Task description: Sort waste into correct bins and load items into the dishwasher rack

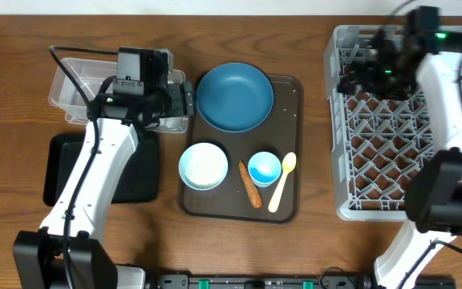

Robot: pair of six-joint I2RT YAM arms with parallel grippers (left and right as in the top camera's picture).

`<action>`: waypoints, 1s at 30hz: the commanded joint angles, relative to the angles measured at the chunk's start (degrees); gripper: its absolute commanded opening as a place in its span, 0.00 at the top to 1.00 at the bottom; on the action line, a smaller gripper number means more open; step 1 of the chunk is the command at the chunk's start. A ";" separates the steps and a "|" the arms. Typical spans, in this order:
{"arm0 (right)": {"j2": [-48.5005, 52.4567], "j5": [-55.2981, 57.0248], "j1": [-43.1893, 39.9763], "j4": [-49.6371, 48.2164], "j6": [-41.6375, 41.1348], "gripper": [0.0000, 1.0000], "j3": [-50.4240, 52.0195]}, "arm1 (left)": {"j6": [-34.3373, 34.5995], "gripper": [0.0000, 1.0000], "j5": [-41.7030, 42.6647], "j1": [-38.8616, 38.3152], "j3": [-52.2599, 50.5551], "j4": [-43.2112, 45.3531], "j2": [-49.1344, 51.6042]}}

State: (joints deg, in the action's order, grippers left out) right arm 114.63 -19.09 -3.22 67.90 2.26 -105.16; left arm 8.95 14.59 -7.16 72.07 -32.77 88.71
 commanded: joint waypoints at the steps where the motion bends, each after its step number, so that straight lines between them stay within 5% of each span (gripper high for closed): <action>1: -1.79 4.66 4.15 -1.27 -2.40 0.01 -0.76 | -0.35 0.13 -0.74 0.28 0.68 -0.46 -0.35; 9: -1.86 4.81 7.41 -8.76 -3.89 0.04 -0.81 | -0.28 0.12 -0.74 -0.09 0.68 -1.22 -0.31; 13: -1.86 8.15 7.41 -7.96 -4.66 0.13 -0.81 | -0.35 0.12 -0.79 -2.43 0.68 -3.41 -0.28; 30: -10.05 21.90 5.09 0.94 -11.45 0.11 -0.79 | 1.66 0.12 -6.05 -20.76 0.42 -6.69 4.39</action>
State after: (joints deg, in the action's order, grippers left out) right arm 105.62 -0.16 3.01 68.10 -7.46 -105.19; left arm 9.26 9.65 -26.24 72.07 -38.52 91.50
